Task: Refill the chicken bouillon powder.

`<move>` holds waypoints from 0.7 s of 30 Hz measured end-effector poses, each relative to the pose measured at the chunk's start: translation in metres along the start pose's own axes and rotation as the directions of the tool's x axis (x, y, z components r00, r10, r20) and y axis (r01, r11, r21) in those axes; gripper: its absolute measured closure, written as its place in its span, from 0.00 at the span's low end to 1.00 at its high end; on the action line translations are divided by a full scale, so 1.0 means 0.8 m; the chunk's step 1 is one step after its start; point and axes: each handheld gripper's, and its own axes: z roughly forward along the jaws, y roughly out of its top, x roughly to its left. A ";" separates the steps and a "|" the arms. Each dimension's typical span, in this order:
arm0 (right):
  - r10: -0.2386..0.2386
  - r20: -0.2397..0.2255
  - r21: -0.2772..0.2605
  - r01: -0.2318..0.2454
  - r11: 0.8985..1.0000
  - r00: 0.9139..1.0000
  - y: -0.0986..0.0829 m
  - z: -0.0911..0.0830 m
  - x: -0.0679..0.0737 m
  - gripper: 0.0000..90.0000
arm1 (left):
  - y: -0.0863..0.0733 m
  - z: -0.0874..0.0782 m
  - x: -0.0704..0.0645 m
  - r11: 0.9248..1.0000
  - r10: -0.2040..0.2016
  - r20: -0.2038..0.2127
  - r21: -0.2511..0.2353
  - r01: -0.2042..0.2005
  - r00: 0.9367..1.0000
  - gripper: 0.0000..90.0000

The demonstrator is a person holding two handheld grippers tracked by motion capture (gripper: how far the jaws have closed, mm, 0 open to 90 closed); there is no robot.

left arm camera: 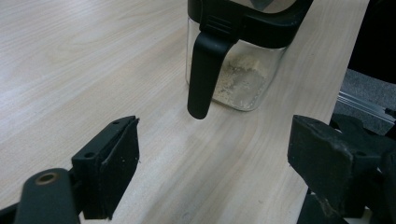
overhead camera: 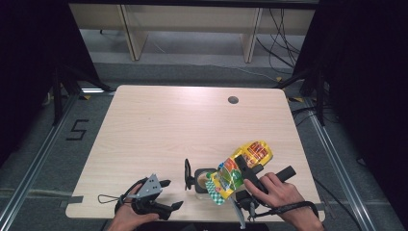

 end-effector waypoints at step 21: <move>-0.021 -0.002 -0.006 0.021 1.000 1.000 0.002 -0.006 0.002 0.51 | -0.006 -0.006 -0.021 1.000 0.013 -0.003 -0.003 -0.013 1.000 0.19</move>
